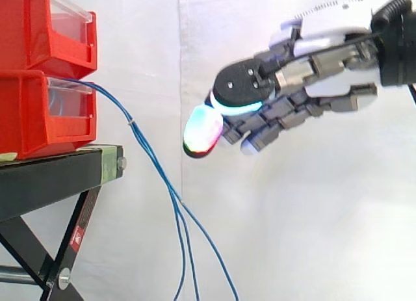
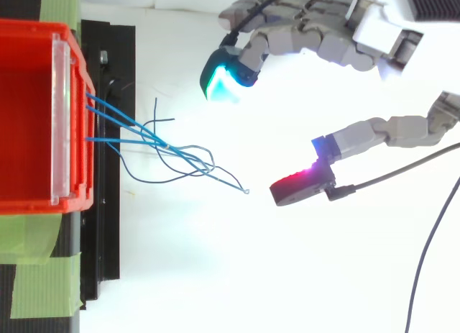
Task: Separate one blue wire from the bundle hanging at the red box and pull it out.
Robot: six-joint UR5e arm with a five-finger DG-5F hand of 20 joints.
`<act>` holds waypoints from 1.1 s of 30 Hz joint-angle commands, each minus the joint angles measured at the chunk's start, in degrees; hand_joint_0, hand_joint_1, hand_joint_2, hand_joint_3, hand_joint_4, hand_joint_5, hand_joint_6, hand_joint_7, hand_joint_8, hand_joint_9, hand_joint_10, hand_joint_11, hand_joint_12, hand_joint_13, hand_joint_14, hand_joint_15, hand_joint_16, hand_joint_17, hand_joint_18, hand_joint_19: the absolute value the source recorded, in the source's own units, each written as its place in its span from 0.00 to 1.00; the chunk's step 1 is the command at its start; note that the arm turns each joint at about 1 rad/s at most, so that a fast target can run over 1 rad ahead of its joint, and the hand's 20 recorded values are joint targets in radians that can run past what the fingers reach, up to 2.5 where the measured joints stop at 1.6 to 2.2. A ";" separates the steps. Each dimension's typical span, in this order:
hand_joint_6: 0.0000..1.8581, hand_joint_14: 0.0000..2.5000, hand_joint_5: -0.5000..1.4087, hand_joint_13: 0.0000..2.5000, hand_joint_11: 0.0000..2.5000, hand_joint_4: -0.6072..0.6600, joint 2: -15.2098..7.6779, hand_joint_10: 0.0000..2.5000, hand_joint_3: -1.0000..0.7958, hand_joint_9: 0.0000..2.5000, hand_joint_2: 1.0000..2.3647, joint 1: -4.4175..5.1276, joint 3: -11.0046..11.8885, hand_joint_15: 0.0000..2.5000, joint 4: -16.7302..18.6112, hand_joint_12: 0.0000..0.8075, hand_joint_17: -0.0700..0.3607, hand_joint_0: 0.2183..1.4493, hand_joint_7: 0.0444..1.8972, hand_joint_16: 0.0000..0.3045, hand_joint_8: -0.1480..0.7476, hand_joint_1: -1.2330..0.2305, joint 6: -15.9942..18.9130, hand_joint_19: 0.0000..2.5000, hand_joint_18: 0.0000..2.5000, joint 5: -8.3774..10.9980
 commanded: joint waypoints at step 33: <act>0.27 0.00 0.15 0.11 0.09 0.74 -11.36 0.00 0.28 0.11 0.00 2.51 -3.77 0.11 35.53 0.49 0.47 0.25 0.45 0.19 0.52 0.41 1.88 0.17 0.11 6.62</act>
